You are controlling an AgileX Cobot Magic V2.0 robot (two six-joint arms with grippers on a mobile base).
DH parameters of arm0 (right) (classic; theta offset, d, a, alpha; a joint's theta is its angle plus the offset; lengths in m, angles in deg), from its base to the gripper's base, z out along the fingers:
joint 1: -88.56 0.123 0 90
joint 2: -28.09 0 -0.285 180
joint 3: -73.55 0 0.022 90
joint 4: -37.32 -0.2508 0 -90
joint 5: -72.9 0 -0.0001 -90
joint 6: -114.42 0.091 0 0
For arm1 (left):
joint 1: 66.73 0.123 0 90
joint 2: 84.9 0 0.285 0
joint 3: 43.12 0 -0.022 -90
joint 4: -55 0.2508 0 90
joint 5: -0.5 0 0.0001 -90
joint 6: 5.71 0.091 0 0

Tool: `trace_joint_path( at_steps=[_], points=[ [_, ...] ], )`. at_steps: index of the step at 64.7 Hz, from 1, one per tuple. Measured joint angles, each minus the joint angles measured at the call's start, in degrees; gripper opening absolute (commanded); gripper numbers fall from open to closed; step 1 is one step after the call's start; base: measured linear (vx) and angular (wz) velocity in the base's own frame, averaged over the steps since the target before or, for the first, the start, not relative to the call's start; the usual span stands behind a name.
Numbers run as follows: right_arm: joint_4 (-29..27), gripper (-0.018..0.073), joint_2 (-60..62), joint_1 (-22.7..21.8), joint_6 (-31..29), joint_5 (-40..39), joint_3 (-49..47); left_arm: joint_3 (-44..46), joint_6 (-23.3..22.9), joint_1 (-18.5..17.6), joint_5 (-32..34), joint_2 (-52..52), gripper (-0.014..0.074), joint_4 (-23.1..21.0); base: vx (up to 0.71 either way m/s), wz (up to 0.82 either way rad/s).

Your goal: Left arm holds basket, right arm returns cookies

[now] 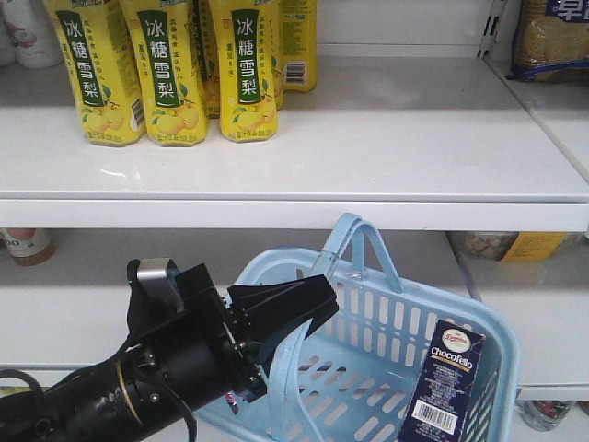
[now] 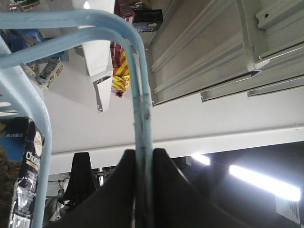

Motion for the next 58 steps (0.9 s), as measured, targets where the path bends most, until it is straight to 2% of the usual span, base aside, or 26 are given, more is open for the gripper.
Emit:
trace_joint_path(
  at_steps=[15, 23, 34, 46, 58],
  points=[
    [0.00, -0.0006, 0.00, 0.00, 0.00, -0.39, 0.00, 0.00, 0.00, 0.00, 0.04, 0.00, 0.0000, 0.00, 0.00, 0.00],
    [-0.32, -0.0006, 0.00, 0.00, 0.00, -3.39, 0.00, 0.00, 0.00, 0.00, 0.04, 0.00, 0.0000, 0.00, 0.00, 0.00],
    [-6.68, -0.0006, 0.00, 0.00, 0.26, -9.96, 0.00, 0.00, 0.00, 0.00, 0.04, 0.00, 0.0000, 0.00, 0.00, 0.00],
    [-8.51, -0.0006, 0.00, 0.00, -2.83, -17.32, 0.00, 0.00, 0.00, 0.00, 0.04, 0.00, 0.0000, 0.00, 0.00, 0.00],
    [-8.57, -0.0006, -0.51, 0.00, -3.57, -15.22, -3.09, 0.00, 0.00, 0.00, 0.04, 0.00, 0.0000, 0.00, 0.00, 0.00]
  ],
)
